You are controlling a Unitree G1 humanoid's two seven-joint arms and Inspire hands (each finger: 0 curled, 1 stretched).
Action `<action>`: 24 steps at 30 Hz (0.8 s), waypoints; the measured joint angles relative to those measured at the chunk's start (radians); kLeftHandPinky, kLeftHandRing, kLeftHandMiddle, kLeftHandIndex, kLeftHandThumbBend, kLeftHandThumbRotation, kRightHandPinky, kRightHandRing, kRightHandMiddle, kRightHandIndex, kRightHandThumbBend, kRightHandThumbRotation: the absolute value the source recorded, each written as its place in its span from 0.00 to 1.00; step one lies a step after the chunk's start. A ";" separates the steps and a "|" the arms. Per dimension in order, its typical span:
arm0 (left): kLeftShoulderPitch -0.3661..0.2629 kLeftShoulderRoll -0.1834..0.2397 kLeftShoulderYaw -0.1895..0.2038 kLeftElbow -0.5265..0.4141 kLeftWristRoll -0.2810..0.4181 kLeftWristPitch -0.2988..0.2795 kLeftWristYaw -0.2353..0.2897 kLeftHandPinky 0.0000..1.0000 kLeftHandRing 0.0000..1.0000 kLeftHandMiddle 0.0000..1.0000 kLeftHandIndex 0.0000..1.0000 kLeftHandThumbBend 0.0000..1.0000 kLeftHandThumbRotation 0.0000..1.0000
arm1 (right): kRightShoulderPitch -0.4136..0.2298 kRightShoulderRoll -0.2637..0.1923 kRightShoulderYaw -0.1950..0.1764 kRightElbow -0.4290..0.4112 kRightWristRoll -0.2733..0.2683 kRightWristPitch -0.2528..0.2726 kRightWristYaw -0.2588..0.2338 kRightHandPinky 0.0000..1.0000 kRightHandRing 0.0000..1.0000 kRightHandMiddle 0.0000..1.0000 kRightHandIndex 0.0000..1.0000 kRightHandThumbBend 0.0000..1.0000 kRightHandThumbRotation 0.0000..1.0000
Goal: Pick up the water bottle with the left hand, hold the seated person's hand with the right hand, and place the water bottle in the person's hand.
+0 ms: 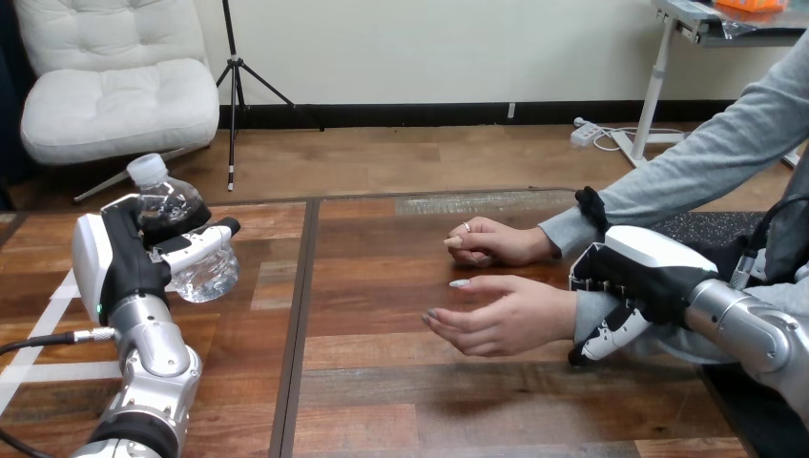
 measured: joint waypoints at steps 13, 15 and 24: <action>0.000 -0.001 0.001 0.000 -0.006 0.017 0.003 0.26 0.31 0.37 0.50 0.76 0.00 | 0.007 -0.014 -0.012 -0.023 0.018 -0.016 0.000 0.21 0.24 0.28 0.28 0.77 0.00; 0.000 -0.001 0.001 -0.001 -0.008 0.018 0.003 0.23 0.28 0.35 0.50 0.76 0.00 | 0.009 -0.014 -0.015 -0.026 0.020 -0.016 0.000 0.21 0.24 0.28 0.28 0.77 0.00; 0.000 -0.010 0.011 -0.009 -0.034 0.036 -0.007 0.16 0.21 0.29 0.50 0.75 0.00 | 0.011 -0.015 -0.027 -0.039 0.032 -0.017 0.000 0.21 0.24 0.28 0.28 0.76 0.00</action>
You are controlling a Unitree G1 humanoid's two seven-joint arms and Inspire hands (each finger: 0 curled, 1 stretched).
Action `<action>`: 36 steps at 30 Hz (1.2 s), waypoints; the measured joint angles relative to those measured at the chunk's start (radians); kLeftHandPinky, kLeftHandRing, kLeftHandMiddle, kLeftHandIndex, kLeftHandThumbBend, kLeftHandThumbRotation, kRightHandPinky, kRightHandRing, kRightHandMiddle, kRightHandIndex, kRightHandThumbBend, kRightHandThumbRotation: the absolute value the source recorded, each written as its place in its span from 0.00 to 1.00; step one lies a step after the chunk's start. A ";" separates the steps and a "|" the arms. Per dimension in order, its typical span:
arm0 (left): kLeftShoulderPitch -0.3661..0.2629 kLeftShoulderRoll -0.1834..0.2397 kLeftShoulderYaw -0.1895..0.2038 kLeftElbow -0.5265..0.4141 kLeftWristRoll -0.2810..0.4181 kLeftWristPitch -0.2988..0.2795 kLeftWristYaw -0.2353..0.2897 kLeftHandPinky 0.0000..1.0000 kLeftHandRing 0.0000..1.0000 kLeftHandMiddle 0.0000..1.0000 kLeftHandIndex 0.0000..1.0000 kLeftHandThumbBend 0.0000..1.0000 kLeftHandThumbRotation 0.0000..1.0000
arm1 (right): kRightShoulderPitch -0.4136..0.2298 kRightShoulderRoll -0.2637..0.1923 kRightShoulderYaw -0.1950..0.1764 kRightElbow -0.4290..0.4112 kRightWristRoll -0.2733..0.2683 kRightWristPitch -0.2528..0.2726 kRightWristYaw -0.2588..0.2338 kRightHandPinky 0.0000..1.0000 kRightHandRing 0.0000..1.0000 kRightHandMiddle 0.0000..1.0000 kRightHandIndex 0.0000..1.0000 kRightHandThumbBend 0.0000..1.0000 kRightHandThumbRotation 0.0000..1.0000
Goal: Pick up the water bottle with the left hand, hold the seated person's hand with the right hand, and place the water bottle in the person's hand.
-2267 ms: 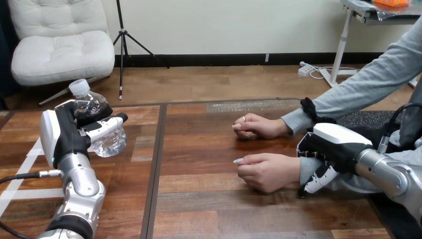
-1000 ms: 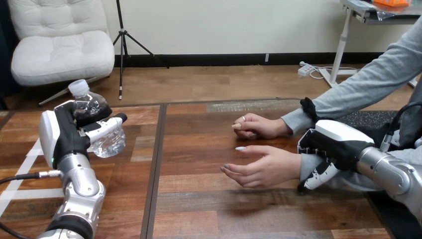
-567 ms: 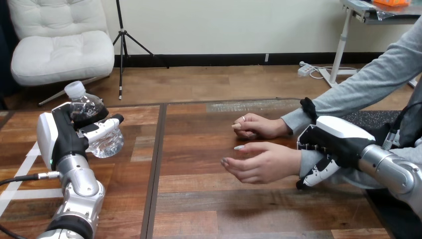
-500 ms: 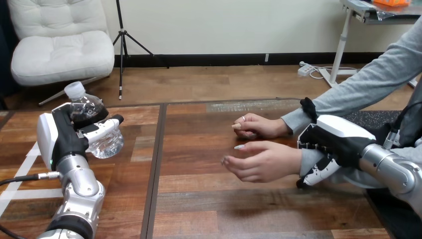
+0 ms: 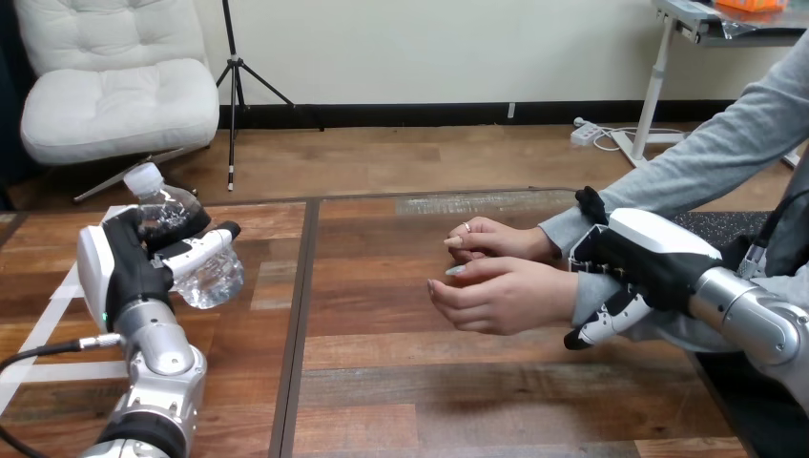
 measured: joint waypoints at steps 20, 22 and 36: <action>-0.009 -0.026 0.028 -0.005 -0.039 0.028 -0.071 0.28 0.35 0.41 0.51 0.76 0.00 | 0.000 0.005 -0.004 -0.041 0.021 -0.005 0.009 0.21 0.24 0.29 0.29 0.77 0.00; -0.012 -0.027 0.027 -0.005 -0.039 0.032 -0.072 0.27 0.34 0.40 0.51 0.77 0.00 | 0.000 0.006 -0.004 -0.041 0.021 -0.005 0.009 0.21 0.24 0.29 0.29 0.77 0.00; -0.034 -0.039 0.021 -0.005 -0.030 0.036 -0.073 0.23 0.29 0.35 0.50 0.80 0.00 | 0.000 0.024 -0.004 -0.042 0.021 -0.004 0.009 0.19 0.23 0.27 0.27 0.77 0.00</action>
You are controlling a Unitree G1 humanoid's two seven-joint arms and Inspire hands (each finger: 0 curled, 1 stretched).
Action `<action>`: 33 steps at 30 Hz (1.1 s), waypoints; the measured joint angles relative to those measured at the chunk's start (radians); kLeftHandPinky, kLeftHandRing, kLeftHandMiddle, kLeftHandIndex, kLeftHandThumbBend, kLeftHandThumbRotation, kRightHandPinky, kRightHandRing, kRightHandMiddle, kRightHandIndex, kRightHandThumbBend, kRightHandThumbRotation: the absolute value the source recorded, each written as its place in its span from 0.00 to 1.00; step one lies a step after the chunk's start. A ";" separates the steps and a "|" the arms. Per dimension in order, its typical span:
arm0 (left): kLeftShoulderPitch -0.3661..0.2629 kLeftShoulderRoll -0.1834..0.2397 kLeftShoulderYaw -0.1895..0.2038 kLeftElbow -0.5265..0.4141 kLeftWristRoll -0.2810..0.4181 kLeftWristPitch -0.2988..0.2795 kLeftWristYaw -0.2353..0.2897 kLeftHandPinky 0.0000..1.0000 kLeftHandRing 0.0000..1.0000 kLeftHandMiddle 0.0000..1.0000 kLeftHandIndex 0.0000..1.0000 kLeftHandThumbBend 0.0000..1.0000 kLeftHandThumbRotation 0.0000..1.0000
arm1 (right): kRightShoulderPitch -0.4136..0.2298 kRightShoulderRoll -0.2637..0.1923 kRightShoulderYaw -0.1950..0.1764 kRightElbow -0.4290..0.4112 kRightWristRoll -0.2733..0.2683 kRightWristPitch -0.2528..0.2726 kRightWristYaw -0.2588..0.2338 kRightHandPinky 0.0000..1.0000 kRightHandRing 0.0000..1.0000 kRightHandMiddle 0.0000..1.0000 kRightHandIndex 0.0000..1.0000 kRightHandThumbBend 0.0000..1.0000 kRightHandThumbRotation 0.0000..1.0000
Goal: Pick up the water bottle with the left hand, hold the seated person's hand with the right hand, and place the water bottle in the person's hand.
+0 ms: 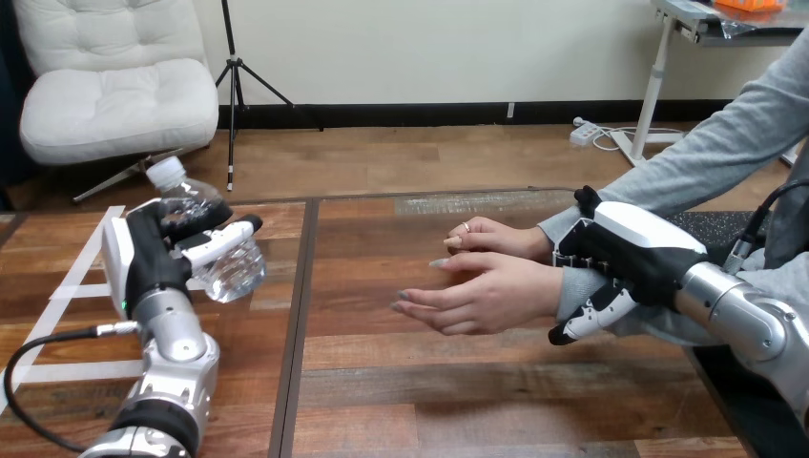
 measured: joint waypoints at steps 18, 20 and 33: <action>-0.024 -0.030 -0.014 0.000 0.030 0.000 -0.002 0.24 0.31 0.36 0.49 0.81 0.00 | -0.010 0.027 0.000 0.004 0.000 0.000 -0.006 0.18 0.21 0.25 0.26 0.78 0.00; -0.024 -0.033 -0.015 0.000 0.030 0.000 -0.004 0.23 0.30 0.35 0.49 0.81 0.00 | -0.011 0.031 0.000 0.005 0.000 0.000 -0.007 0.18 0.21 0.25 0.26 0.78 0.00; -0.024 -0.049 -0.020 0.000 0.030 0.000 -0.015 0.19 0.26 0.32 0.49 0.80 0.00 | -0.016 0.050 0.000 0.009 -0.002 0.002 -0.010 0.17 0.20 0.24 0.26 0.78 0.00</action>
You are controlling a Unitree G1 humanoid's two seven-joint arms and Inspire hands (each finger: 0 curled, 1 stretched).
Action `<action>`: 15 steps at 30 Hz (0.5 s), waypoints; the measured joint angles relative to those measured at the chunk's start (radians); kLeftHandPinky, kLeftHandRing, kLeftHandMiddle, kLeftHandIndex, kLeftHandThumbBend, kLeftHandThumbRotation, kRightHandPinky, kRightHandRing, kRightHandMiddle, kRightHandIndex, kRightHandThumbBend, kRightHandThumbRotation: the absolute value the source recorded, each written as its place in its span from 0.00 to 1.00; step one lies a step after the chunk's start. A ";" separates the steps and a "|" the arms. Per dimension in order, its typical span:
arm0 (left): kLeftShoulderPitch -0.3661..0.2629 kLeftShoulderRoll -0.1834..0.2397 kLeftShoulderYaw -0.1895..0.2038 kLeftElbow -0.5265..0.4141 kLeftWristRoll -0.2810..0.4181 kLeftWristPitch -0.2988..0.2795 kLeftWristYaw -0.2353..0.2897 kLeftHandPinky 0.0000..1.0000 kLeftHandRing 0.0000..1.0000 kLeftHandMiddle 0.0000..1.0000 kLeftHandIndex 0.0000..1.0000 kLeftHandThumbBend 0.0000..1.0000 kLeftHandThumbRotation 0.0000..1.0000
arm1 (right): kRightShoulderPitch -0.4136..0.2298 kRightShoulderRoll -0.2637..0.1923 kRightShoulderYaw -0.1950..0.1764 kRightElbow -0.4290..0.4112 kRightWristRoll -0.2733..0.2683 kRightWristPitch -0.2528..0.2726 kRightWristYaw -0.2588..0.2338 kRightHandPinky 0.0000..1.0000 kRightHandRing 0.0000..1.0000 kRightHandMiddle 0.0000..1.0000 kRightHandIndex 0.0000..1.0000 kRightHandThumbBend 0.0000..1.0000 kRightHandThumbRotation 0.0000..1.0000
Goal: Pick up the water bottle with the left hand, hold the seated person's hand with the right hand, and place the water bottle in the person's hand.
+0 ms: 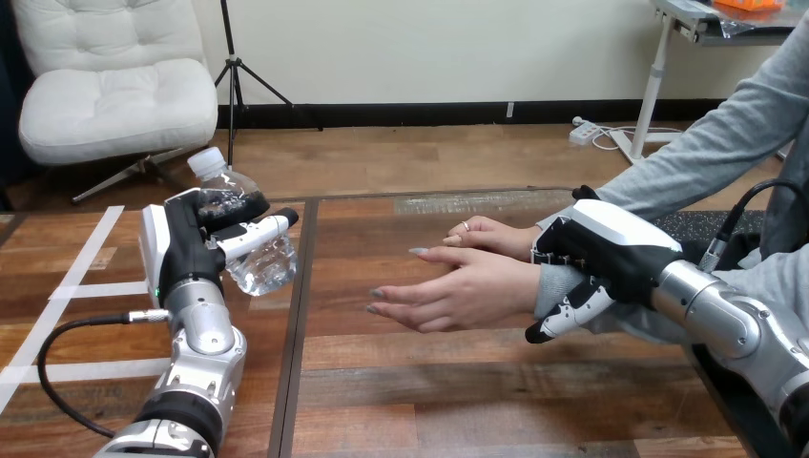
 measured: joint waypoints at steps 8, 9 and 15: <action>0.000 -0.003 0.001 0.000 -0.001 0.000 -0.021 0.19 0.26 0.33 0.49 0.81 0.00 | -0.002 0.009 0.000 0.002 -0.001 0.007 -0.002 0.17 0.20 0.25 0.26 0.77 0.00; 0.000 -0.003 0.001 0.000 -0.001 0.000 -0.023 0.19 0.26 0.33 0.49 0.81 0.00 | -0.002 0.011 0.000 0.002 -0.001 0.008 -0.002 0.17 0.20 0.25 0.26 0.77 0.00; 0.000 -0.006 -0.004 0.000 0.001 0.000 -0.025 0.20 0.26 0.33 0.50 0.80 0.00 | -0.002 0.019 0.000 0.003 -0.006 0.012 -0.002 0.17 0.21 0.25 0.26 0.77 0.00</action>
